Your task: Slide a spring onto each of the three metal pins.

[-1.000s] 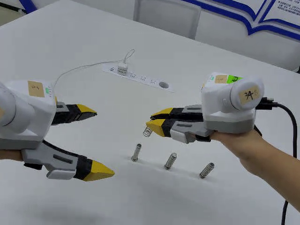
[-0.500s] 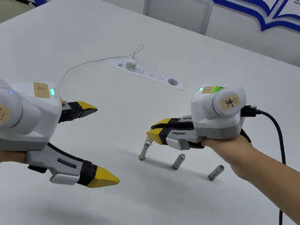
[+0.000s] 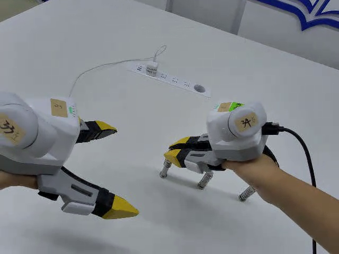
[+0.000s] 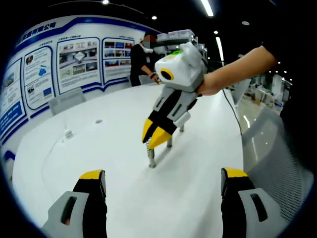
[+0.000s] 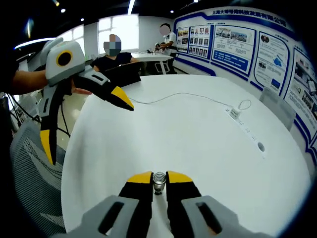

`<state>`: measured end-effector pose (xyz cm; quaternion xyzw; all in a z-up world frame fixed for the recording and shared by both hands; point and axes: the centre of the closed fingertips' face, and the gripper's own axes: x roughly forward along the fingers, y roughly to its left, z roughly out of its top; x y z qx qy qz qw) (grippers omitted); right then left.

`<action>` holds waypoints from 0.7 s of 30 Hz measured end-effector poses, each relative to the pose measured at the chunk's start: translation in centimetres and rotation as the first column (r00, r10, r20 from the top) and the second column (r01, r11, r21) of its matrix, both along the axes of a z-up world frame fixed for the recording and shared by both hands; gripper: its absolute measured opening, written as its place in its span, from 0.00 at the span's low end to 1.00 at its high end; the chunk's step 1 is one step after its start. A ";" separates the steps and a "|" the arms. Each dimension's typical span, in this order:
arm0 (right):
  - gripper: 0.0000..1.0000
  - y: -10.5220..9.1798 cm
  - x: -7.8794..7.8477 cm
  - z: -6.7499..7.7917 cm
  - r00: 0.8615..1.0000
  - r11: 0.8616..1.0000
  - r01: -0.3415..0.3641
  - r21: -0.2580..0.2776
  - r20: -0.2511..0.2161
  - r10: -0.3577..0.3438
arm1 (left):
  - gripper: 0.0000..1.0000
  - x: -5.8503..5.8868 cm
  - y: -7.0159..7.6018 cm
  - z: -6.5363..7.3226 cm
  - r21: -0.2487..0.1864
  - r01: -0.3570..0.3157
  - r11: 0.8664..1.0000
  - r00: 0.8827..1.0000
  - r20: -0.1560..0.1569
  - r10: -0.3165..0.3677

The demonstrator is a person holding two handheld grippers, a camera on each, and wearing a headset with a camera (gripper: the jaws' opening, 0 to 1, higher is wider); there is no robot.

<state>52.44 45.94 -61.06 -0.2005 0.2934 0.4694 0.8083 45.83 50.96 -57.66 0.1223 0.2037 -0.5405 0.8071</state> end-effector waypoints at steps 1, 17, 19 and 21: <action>0.10 0.0 0.0 -0.3 1.000 1.000 0.003 -0.004 -0.008 -0.003 | 0.99 0.1 0.0 0.0 -0.002 -0.001 1.000 1.000 0.000 0.001; 0.11 -0.1 0.2 -2.6 1.000 0.998 0.006 -0.056 -0.017 -0.007 | 0.97 -0.9 -0.4 -1.1 -0.003 0.021 1.000 0.999 -0.035 -0.021; 0.11 -0.3 0.3 -2.8 1.000 0.998 0.015 -0.064 -0.009 -0.016 | 0.97 -0.8 -0.4 -1.0 -0.002 0.020 1.000 0.999 -0.033 -0.020; 0.11 -0.3 0.2 -2.9 1.000 0.998 0.019 -0.063 -0.013 -0.019 | 0.97 -0.8 -0.4 -1.0 -0.006 0.018 1.000 0.999 -0.034 -0.018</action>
